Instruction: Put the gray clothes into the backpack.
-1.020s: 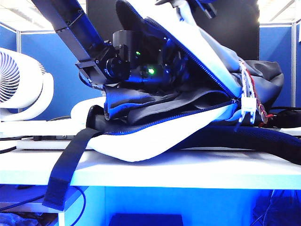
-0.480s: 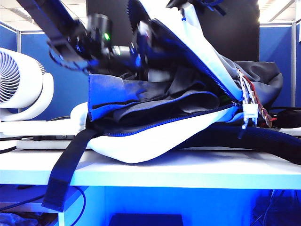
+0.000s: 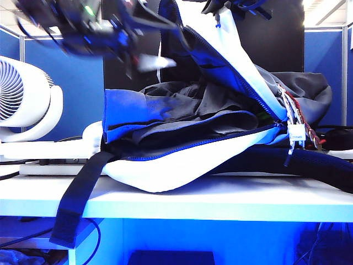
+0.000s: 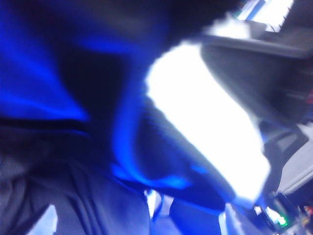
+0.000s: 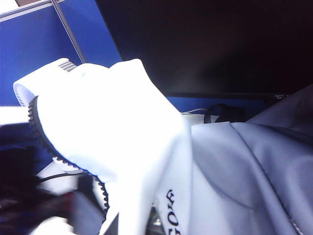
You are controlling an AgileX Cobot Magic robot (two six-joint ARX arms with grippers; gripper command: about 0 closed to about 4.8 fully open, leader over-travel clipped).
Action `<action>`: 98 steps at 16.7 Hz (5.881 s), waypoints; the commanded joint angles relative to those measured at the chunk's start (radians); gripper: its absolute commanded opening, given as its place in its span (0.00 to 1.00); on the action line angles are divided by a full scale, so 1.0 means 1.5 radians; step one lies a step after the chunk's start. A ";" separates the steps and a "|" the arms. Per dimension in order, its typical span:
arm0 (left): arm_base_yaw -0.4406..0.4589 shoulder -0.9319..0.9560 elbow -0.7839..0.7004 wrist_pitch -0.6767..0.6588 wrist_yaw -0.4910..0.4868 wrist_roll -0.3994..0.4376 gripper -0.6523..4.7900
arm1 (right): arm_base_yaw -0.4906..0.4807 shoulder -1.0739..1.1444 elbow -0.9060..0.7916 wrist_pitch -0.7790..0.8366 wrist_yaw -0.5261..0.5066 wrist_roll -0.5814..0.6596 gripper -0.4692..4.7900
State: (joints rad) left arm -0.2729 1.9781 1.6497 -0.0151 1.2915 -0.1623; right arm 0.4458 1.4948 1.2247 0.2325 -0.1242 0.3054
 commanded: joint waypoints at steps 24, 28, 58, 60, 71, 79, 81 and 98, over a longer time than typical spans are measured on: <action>0.222 -0.748 -0.119 -0.393 -0.321 0.288 0.11 | 0.018 -0.460 0.003 -0.486 -0.097 -0.113 0.09; 0.222 -0.935 -0.292 -0.380 -0.430 0.198 0.11 | 0.018 -0.658 -0.086 -0.486 0.015 -0.137 0.09; 0.221 -1.317 -1.094 0.019 -0.492 -0.071 0.11 | 0.018 -0.993 -0.803 -0.072 0.028 -0.069 0.09; 0.221 -1.317 -1.095 0.022 -0.519 -0.044 0.11 | 0.018 -0.993 -0.803 -0.073 0.040 -0.069 0.09; 0.222 -1.317 -1.095 0.052 -0.702 0.071 0.11 | 0.017 -0.993 -0.803 -0.099 0.308 -0.188 0.09; 0.222 -1.317 -1.095 0.058 -0.695 0.058 0.11 | -0.129 -0.989 -0.812 -0.132 0.237 -0.224 0.09; 0.222 -1.317 -1.095 0.066 -0.694 0.051 0.11 | -0.199 -0.988 -0.812 -0.114 0.187 -0.224 0.09; 0.222 -1.317 -1.095 0.078 -0.733 0.059 0.11 | -0.404 -0.988 -0.812 -0.087 0.064 -0.186 0.09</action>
State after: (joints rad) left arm 0.0589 0.0055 0.0071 0.0795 0.1974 -0.0788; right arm -0.1619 0.0128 0.0093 0.0879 -0.0269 0.0223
